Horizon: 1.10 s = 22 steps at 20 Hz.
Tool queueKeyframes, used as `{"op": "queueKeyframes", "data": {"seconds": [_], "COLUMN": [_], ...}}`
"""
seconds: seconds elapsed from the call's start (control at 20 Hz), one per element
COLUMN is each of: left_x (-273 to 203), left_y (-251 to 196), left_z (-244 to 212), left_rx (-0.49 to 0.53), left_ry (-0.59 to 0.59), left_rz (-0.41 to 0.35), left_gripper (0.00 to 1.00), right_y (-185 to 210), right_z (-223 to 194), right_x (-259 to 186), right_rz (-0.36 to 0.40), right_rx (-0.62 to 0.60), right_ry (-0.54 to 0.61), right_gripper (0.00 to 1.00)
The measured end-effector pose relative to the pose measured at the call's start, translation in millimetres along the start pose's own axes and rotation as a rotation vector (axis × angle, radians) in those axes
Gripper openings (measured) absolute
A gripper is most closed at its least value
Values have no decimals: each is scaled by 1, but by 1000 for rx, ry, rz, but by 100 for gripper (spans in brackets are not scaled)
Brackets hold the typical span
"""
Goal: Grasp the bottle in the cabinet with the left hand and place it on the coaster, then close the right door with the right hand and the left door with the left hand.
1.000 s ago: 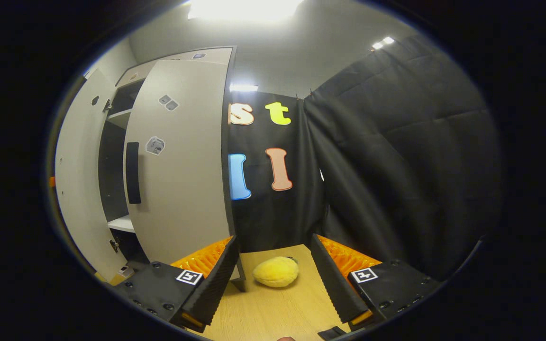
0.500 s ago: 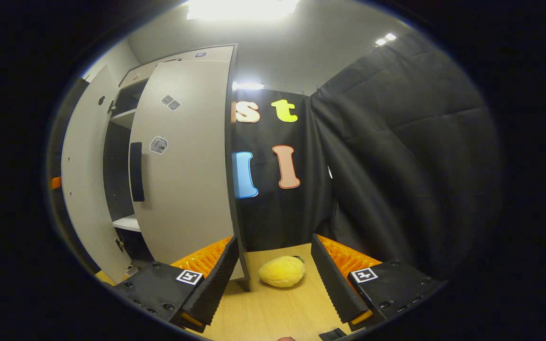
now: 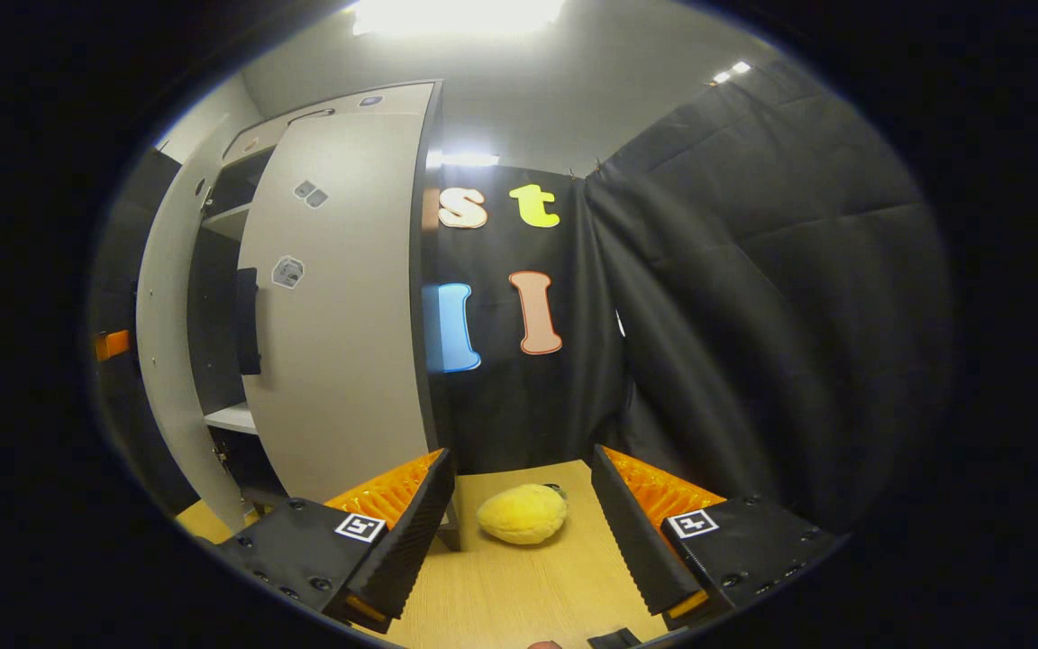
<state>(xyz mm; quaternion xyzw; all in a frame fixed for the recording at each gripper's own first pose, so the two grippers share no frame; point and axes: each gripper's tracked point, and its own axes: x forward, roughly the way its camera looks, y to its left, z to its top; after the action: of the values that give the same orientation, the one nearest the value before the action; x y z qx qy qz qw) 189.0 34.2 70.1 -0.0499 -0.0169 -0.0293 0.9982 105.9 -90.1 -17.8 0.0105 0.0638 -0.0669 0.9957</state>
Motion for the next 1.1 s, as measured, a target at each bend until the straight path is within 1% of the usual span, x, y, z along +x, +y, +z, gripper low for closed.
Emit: {"op": "queueKeyframes", "data": {"seconds": [0.15, 0.25, 0.35, 0.55, 0.6, 0.7, 0.8, 0.9, 1.0, 1.05, 1.1], "left_x": [21, 33, 37, 37, 36, 31, 14, -16, -47, -60, -73], "left_y": [-46, -61, -67, -64, -62, -53, -40, -29, -16, -13, -9], "left_z": [-8, -10, -13, -17, -18, -21, -21, -18, -18, -19, -20], "left_rx": [-10, -12, -27, -75, -76, -57, -34, -8, -6, -13, -13], "left_ry": [-5, -13, -13, -16, -14, -6, -3, 0, 0, 1, 6], "left_rz": [-55, -48, -41, -26, -21, 15, 59, 99, 128, 131, 137], "left_gripper": [95, 95, 94, 94, 95, 94, 94, 94, 94, 88, 88], "right_y": [-6, -8, -12, -19, -18, -17, -14, 0, 13, 17, 22], "right_z": [-3, -5, -6, -12, -12, -12, -6, -1, 1, 4, 6], "right_x": [-4, -8, -14, -24, -26, -30, -34, -40, -50, -57, -63], "right_rz": [-6, -8, -11, -4, 4, 26, 53, 108, 166, 186, 196], "right_rx": [-13, -17, -21, -29, -25, -17, -24, -24, -30, -39, -47], "right_ry": [8, 16, 14, 26, 26, 30, 15, 6, -2, -16, -23], "right_gripper": [98, 98, 98, 97, 98, 97, 98, 98, 98, 98, 97]}}
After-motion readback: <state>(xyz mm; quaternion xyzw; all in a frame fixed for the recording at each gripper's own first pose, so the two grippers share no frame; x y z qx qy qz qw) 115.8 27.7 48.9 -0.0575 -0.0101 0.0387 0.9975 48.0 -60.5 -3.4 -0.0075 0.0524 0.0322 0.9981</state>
